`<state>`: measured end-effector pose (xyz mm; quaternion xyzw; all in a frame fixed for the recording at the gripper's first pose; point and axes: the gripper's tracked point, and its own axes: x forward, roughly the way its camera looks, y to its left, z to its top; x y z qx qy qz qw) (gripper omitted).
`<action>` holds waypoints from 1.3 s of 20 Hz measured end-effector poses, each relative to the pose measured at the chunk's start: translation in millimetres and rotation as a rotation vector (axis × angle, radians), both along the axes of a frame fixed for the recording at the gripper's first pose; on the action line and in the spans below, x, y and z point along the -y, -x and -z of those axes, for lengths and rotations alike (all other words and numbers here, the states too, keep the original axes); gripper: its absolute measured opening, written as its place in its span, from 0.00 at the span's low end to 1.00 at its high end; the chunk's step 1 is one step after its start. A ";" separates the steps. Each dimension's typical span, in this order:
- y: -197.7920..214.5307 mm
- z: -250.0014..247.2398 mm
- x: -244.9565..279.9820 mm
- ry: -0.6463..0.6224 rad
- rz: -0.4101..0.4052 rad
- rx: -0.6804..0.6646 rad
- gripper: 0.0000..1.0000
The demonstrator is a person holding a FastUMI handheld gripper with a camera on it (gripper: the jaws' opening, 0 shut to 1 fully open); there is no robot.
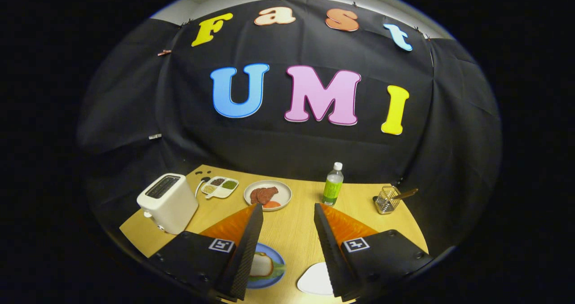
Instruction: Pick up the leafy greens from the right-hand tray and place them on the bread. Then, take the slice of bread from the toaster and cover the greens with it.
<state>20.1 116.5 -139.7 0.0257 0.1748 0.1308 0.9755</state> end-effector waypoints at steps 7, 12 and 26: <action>22.5 -53.8 17.6 -0.008 0.037 0.114 0.77; 29.4 -65.7 25.5 -0.002 0.054 0.159 0.84; 23.1 -66.2 22.3 0.011 0.032 0.168 0.98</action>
